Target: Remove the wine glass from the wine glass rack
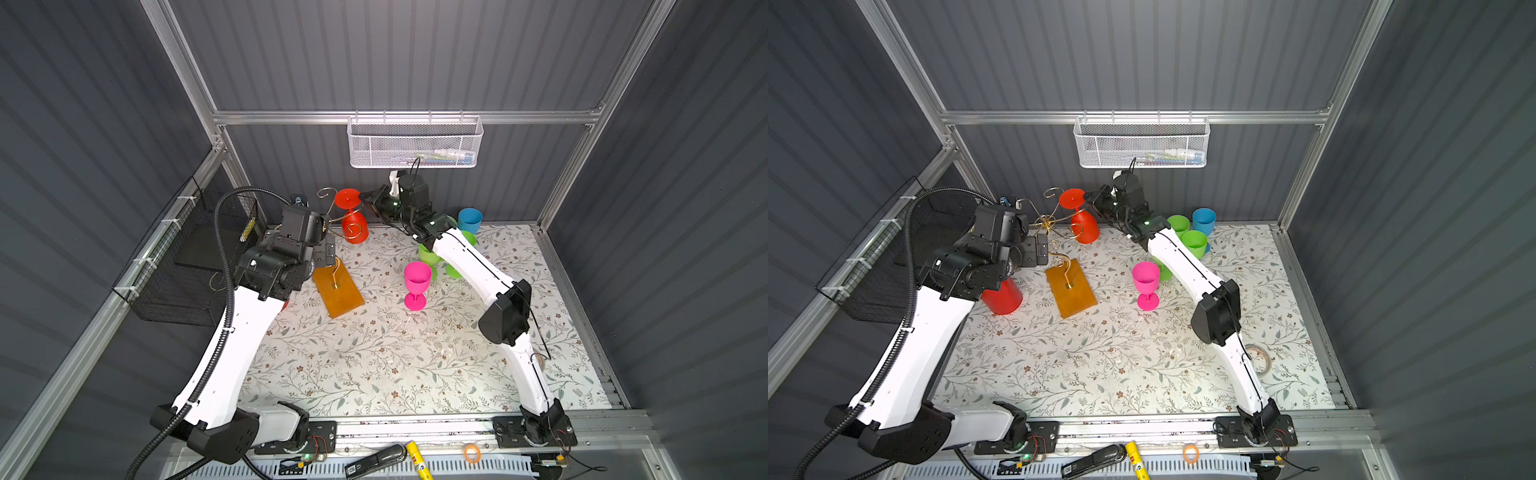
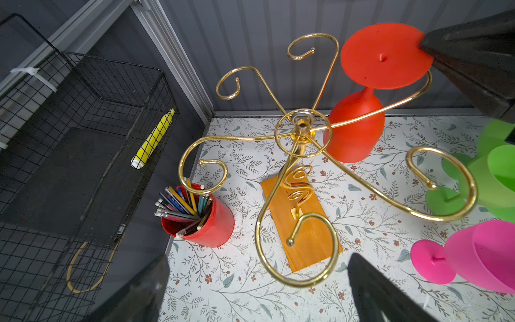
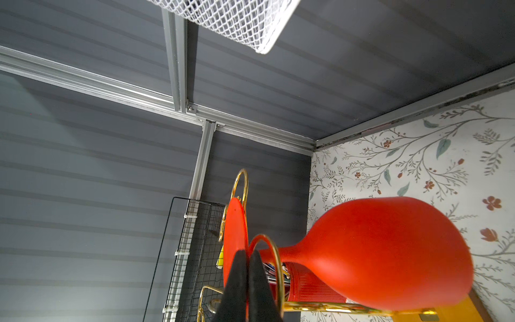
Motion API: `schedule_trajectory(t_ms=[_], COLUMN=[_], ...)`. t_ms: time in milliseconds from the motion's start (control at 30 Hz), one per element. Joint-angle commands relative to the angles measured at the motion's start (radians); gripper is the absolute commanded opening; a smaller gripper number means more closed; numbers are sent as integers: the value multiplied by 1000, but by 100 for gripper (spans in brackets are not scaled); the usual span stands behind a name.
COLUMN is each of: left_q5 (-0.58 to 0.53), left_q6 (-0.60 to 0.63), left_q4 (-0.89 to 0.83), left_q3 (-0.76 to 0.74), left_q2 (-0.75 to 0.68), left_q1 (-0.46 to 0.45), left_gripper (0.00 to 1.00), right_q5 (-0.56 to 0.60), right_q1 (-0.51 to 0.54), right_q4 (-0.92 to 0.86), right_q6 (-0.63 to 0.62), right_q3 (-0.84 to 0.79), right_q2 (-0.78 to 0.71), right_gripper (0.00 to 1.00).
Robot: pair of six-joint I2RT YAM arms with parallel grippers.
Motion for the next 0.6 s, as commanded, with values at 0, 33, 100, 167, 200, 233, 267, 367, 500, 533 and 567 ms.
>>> schedule_trajectory(t_ms=[0, 33, 100, 167, 200, 233, 267, 367, 500, 533, 567], left_q5=[15, 15, 15, 15, 15, 16, 18, 21, 22, 24, 26], left_q6=[-7, -7, -7, -7, -6, -6, -6, -7, -7, -7, -7], left_q4=[18, 19, 18, 18, 19, 18, 18, 18, 19, 18, 18], left_q3=[-10, -11, -13, -13, -14, -15, -15, -15, -17, -19, -18], left_q2=[-25, -26, -27, -29, -30, -30, -30, -30, -33, -33, -32], left_q1=[7, 6, 7, 6, 7, 6, 7, 6, 6, 6, 6], left_gripper=[100, 100, 100, 100, 100, 100, 100, 100, 100, 100, 100], right_q5=[13, 18, 25, 31, 33, 35, 38, 52, 72, 77, 79], right_q1=[12, 13, 12, 12, 11, 9, 10, 7, 3, 1, 1], right_q4=[61, 73, 82, 82, 83, 85, 85, 92, 103, 107, 114], right_q6=[-3, -5, -8, -14, -14, -14, -17, -19, -29, -30, -29], right_q3=[-24, -37, -52, -54, -56, -56, -56, -63, -91, -101, -113], right_q2=[-40, -49, -61, -66, -70, -71, -72, -80, -103, -111, -118], right_gripper=[0, 0, 0, 0, 0, 0, 0, 0, 0, 0, 0])
